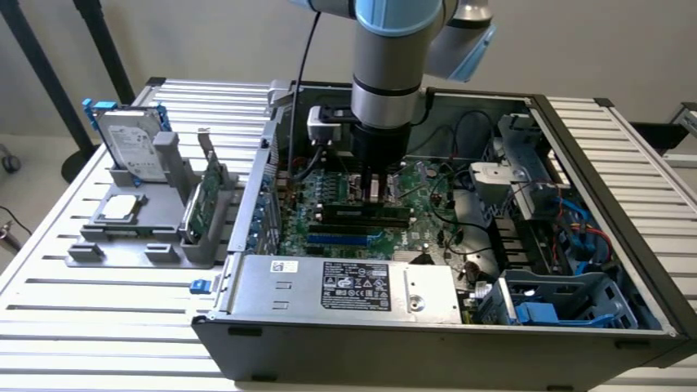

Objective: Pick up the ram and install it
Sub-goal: 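Insert the ram into the slot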

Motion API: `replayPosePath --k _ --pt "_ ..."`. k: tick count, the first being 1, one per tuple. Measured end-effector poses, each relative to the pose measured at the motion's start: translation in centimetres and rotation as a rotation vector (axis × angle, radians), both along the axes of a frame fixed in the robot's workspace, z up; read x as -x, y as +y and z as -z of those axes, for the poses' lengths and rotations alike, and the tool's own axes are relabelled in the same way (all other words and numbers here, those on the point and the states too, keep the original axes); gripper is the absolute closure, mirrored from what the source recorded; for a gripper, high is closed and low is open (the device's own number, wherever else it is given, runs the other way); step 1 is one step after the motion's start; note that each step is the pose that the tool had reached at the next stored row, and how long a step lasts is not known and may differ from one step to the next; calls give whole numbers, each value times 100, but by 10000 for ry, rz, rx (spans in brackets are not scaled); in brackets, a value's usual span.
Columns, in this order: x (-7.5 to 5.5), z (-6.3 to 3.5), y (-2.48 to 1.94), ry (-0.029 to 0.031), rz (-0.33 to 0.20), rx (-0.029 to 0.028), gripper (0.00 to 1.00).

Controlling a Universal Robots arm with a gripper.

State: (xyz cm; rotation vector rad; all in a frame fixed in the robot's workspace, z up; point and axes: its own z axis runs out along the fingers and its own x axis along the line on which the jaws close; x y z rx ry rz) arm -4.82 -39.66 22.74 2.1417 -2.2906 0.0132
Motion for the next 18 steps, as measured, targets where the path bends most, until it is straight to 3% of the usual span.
replayPosePath --k 18 --pt "0 23 0 0 49 4 86"
